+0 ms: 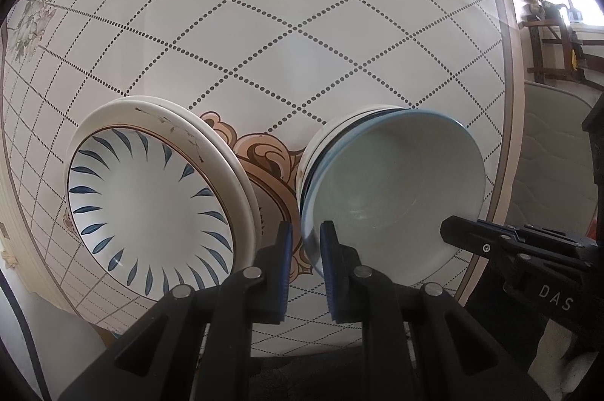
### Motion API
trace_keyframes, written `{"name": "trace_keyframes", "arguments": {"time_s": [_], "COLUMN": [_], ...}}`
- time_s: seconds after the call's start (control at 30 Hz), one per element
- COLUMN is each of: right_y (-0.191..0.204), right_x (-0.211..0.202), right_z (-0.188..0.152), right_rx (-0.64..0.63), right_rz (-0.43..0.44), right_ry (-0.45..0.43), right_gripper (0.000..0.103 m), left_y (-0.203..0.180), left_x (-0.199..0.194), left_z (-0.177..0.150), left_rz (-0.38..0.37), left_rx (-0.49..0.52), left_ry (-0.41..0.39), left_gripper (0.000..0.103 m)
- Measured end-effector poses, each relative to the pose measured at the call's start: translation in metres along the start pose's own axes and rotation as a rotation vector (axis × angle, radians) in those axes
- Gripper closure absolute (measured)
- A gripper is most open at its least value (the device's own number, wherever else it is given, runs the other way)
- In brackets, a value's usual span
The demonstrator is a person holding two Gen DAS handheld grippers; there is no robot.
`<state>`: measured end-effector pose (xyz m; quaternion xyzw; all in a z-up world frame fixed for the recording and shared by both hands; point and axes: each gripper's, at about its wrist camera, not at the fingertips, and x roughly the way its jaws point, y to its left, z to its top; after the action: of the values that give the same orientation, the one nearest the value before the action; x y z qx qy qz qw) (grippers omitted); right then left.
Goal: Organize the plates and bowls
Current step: 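Lower the polka-dot bowl into the nested white bowls, then open both grippers to release the polka-dot bowl, then raise both grippers away from the bowl stack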
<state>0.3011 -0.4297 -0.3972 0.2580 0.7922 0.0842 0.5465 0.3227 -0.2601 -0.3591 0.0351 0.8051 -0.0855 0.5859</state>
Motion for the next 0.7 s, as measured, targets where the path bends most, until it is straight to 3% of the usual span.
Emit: {"name": "trace_keyframes", "arguments": {"time_s": [0.17, 0.37, 0.43, 0.47, 0.5, 0.53, 0.57, 0.63, 0.7], "right_y": [0.011, 0.029, 0.031, 0.033, 0.034, 0.035, 0.036, 0.041, 0.044], "right_x": [-0.003, -0.023, -0.032, -0.037, -0.042, -0.048, -0.054, -0.064, -0.074], "right_z": [-0.009, -0.037, -0.05, -0.058, -0.066, -0.074, -0.084, -0.103, -0.122], "right_rx": [-0.071, -0.17, -0.193, -0.203, -0.214, -0.225, -0.233, -0.239, -0.248], "right_rz": [-0.06, -0.154, -0.19, -0.218, -0.233, -0.237, -0.244, -0.271, -0.297], "right_ry": [-0.044, -0.174, -0.237, -0.272, -0.308, -0.342, -0.374, -0.426, -0.481], "right_gripper": [0.094, 0.091, 0.078, 0.054, 0.02, 0.007, 0.0, 0.0, 0.0], "left_y": [0.004, 0.003, 0.001, 0.0, -0.002, -0.004, -0.004, -0.006, -0.006], "left_x": [-0.019, -0.053, -0.067, -0.074, -0.082, -0.089, -0.094, -0.104, -0.11], "left_z": [-0.008, -0.041, -0.057, -0.064, -0.072, -0.08, -0.088, -0.103, -0.116], "left_rz": [0.039, 0.089, 0.108, 0.118, 0.132, 0.141, 0.144, 0.15, 0.141], "left_rx": [-0.016, -0.009, 0.002, 0.008, 0.01, 0.013, 0.019, 0.011, 0.001], "left_ry": [-0.097, -0.291, -0.358, -0.393, -0.432, -0.467, -0.493, -0.545, -0.566], "left_gripper": [0.083, 0.081, 0.073, 0.072, 0.064, 0.051, 0.043, 0.024, 0.019]}}
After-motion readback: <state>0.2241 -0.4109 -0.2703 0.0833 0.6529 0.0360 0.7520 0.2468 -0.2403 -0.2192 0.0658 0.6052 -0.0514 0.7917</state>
